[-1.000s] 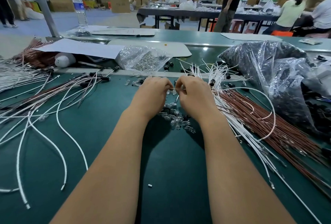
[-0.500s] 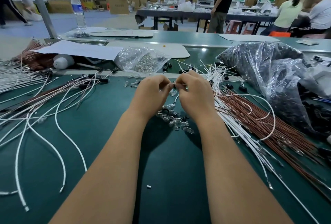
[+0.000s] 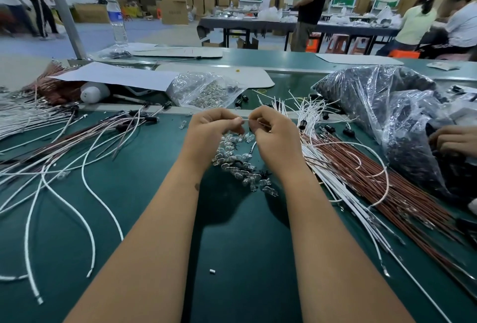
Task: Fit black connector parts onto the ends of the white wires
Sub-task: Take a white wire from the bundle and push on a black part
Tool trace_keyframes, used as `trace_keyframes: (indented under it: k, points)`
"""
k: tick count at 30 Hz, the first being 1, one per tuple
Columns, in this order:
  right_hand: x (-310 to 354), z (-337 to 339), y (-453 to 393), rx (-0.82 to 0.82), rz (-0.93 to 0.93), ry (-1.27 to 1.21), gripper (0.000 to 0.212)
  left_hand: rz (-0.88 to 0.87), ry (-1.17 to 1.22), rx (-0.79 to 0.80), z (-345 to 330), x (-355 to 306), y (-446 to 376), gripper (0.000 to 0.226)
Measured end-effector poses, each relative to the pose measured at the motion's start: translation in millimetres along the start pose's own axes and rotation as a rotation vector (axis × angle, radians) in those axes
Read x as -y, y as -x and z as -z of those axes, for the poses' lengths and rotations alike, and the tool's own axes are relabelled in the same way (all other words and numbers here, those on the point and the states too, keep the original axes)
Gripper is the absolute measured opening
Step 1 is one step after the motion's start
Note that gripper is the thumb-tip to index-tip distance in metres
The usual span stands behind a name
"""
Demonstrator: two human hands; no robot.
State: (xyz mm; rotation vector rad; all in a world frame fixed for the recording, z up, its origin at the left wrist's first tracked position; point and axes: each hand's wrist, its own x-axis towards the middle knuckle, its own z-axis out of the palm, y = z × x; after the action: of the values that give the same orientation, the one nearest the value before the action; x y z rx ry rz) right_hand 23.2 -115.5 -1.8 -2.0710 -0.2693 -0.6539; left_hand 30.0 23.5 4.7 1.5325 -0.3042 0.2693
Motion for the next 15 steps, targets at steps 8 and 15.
trace_keyframes:
  k: [8,15]
  points:
    - [-2.3,-6.6,3.7,-0.126,-0.014,0.147,0.017,0.111,0.198,-0.199,6.5,1.4,-9.6,0.015]
    - [-10.6,-5.7,-2.2,-0.215,-0.143,0.212,0.014,-0.030,-0.755,0.002,-4.1,21.6,-47.1,0.023]
